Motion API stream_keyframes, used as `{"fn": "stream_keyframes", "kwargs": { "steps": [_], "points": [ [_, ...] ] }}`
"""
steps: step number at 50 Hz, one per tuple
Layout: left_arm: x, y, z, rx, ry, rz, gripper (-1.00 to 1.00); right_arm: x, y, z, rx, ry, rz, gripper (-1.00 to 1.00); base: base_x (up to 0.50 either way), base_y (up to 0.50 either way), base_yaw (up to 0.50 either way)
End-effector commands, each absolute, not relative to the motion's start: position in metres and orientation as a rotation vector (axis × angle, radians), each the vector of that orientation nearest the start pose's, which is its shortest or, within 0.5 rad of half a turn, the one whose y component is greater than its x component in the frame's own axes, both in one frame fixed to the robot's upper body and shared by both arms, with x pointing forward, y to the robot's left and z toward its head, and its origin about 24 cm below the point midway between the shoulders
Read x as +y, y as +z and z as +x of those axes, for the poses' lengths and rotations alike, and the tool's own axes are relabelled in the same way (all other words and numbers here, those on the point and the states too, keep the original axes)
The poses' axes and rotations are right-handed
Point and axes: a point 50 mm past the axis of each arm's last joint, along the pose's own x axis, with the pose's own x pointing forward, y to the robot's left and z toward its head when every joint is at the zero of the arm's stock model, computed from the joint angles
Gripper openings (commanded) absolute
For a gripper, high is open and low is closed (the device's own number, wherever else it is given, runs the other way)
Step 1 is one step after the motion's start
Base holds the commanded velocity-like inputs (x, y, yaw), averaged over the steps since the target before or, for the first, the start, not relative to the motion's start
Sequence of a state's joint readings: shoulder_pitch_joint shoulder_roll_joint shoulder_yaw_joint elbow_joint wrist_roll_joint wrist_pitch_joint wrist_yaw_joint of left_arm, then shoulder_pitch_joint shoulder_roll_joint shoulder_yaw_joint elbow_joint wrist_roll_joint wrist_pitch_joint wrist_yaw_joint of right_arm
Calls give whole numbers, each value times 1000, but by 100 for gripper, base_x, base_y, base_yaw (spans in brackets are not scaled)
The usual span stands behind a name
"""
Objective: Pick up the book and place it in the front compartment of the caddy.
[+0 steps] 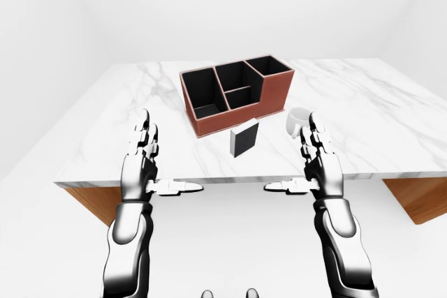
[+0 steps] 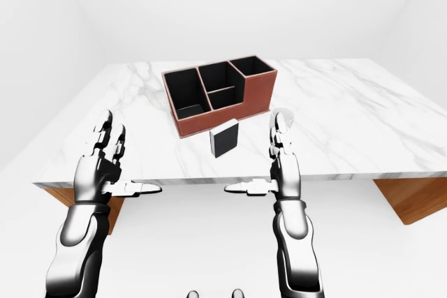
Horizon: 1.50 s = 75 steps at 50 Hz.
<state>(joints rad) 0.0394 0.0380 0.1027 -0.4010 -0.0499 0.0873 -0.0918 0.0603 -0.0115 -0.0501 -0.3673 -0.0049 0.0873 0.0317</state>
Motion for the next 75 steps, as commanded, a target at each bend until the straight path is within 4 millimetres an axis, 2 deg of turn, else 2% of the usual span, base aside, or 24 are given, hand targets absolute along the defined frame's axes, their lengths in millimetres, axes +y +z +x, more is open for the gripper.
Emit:
{"fn": "stream_keyframes", "kwargs": {
  "steps": [1,16,32,48,62,72,73,75],
  "points": [
    [174,119,235,-285,1,16,100,-163,107,234,-233,-30,-43,100,0,0,0],
    [174,120,235,-288,0,16,100,-164,109,233,-240,-27,-36,100,0,0,0],
    [174,119,235,-286,1,15,100,-162,110,233,-243,-16,-49,100,44,-1,0],
    [175,124,233,-306,0,16,100,-162,118,228,-282,-5,-41,100,0,0,0],
    [176,140,227,-379,1,18,100,-160,123,225,-300,-3,-56,100,48,0,0],
    [176,141,226,-385,1,19,100,-160,123,224,-303,-1,-61,100,50,0,0],
    [177,141,226,-384,4,19,100,-160,130,221,-333,-3,-63,100,43,0,0],
    [178,142,226,-386,4,19,100,-159,130,221,-332,0,-65,100,50,0,0]
  ]
}}
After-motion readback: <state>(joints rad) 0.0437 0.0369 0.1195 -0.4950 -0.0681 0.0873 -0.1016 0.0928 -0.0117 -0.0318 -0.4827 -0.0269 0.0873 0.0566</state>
